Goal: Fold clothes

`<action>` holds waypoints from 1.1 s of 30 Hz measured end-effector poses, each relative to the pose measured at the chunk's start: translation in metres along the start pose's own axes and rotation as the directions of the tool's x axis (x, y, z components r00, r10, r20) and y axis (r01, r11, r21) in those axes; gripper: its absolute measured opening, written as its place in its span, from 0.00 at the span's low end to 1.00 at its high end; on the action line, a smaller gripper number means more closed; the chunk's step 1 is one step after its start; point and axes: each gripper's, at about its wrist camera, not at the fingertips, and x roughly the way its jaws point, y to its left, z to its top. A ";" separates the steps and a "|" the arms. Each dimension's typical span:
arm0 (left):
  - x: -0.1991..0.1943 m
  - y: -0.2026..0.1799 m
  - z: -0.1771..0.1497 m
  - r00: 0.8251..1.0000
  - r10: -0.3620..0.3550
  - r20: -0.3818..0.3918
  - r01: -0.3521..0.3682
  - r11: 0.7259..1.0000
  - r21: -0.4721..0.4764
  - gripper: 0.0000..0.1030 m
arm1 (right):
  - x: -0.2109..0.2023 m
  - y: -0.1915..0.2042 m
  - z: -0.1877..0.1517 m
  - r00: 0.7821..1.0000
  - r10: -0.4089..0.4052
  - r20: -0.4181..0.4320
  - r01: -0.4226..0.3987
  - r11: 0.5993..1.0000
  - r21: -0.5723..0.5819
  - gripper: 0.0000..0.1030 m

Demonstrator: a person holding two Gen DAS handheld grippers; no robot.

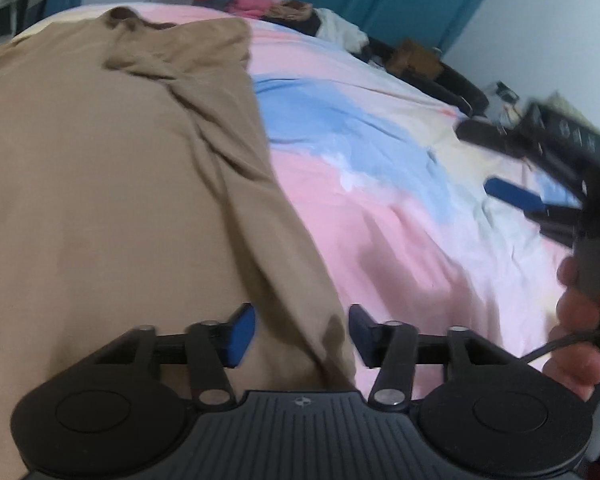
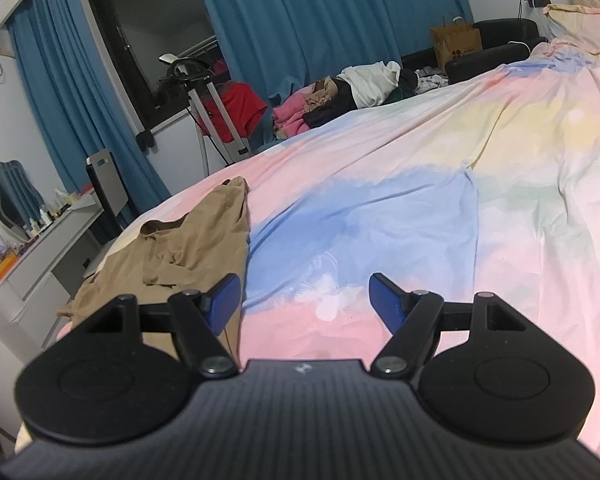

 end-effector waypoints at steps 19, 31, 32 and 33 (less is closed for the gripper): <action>-0.044 0.120 -0.001 1.000 -0.012 -0.012 0.007 0.940 -0.341 0.08 | 0.011 0.005 -0.007 0.998 0.011 -0.064 -0.011 1.000 0.000 0.70; -0.095 0.057 -0.012 0.993 0.091 0.081 -0.085 0.994 -0.068 0.49 | 0.014 0.008 -0.009 0.996 0.032 -0.089 -0.032 0.999 0.007 0.70; -0.091 0.046 -0.015 0.994 0.086 0.074 -0.085 0.996 -0.027 0.53 | 0.014 0.009 -0.010 0.995 0.034 -0.089 -0.034 0.999 0.005 0.70; -0.085 0.037 -0.018 0.993 0.104 0.064 -0.105 0.994 0.012 0.54 | 0.014 0.010 -0.010 0.995 0.036 -0.090 -0.036 0.999 0.003 0.70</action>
